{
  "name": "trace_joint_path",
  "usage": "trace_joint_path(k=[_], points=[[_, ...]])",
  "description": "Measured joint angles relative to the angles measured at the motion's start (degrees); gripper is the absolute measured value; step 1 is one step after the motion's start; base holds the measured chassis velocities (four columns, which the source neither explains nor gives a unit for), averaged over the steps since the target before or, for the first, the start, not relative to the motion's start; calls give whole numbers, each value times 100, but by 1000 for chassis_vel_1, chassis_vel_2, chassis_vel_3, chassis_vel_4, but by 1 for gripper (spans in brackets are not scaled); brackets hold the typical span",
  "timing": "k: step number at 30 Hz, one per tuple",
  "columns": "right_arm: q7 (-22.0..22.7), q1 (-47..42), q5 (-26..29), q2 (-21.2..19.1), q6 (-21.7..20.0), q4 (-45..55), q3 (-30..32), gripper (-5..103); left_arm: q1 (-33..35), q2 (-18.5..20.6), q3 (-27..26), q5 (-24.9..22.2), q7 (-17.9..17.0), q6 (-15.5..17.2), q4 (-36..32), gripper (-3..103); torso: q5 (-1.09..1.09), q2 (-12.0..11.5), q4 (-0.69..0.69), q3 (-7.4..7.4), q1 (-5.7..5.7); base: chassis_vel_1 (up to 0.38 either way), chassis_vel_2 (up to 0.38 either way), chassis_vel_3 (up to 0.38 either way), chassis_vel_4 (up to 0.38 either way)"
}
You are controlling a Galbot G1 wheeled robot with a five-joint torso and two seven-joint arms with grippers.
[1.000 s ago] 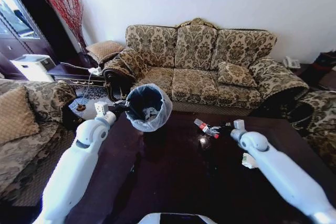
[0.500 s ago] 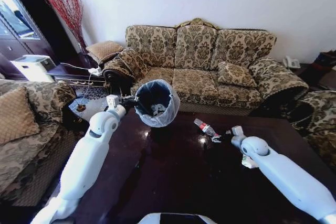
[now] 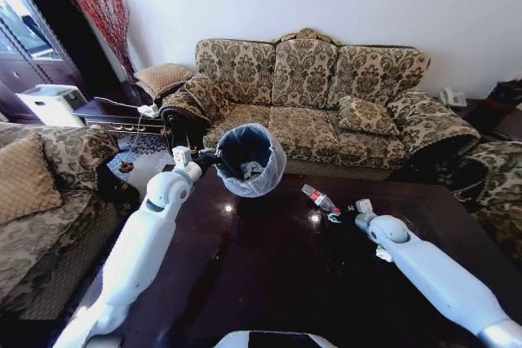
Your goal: Move to the front of the table and place the trash on the table into the trash bin.
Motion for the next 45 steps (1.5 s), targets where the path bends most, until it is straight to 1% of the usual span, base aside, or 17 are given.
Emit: trace_joint_path(k=[1,4,5,9,10,14,16,18,25,28,31,36,38,39,42,44,45], points=[[0,0,0,0,0,0,0,68,0,0,0,0,0,0,0,1,0,0,0,0,0,0,0,0,0],[106,-72,-80,82,143,-7,24,57,-14,-24,51,0,0,11,1,1,-2,0,0,0,-1,0,0,0,0],[106,-72,-80,82,143,-7,24,57,-14,-24,51,0,0,11,1,1,-2,0,0,0,-1,0,0,0,0],[195,-122,-100,195,194,-6,69,44,-28,-37,107,-1,1,13,-1,1,-1,0,0,0,-1,0,0,0,0],[195,-122,-100,195,194,-6,69,44,-28,-37,107,-1,1,13,-1,1,-1,0,0,0,-1,0,0,0,0],[362,-164,-110,272,281,15,97,29,-43,4,125,-11,6,14,-9,1,2,0,0,0,-1,0,0,0,0],[433,-172,-111,295,327,26,118,29,-46,21,125,-14,11,14,-7,1,2,0,0,0,-1,0,0,0,0],[671,-196,-108,354,451,170,217,24,-49,51,118,-20,53,14,14,1,1,0,0,0,0,0,0,0,0],[1215,-296,94,358,494,959,429,24,54,80,14,-23,113,-8,22,1,-3,0,-1,0,0,0,0,0,0],[1451,-257,218,356,495,1368,486,24,157,114,-84,-23,139,-32,-13,1,1,0,1,0,0,0,0,0,0],[1831,-125,398,291,534,2173,664,24,210,187,-126,-25,206,-77,-18,1,1,0,0,0,0,0,0,0,0],[1914,232,488,48,679,2920,718,24,213,254,-99,-25,266,-91,-13,1,-1,0,1,0,0,0,0,0,0],[2018,750,812,-126,704,3344,682,24,180,252,-28,-26,284,-95,1,1,-3,0,0,0,-1,0,0,0,0],[2018,750,812,-126,704,3344,682,24,180,252,-28,-26,284,-95,1,1,-3,0,0,0,-1,0,0,0,0],[2136,1592,1675,-209,673,3804,406,24,96,237,120,-27,291,-100,27,1,1,0,0,0,0,0,0,0,0],[2137,1662,1757,-210,656,3855,366,24,81,235,140,-27,291,-100,36,1,0,0,1,0,0,0,0,0,0],[2140,1863,1981,-202,592,4058,190,24,11,221,226,-27,291,-100,77,1,-2,0,1,0,0,0,0,0,0]])
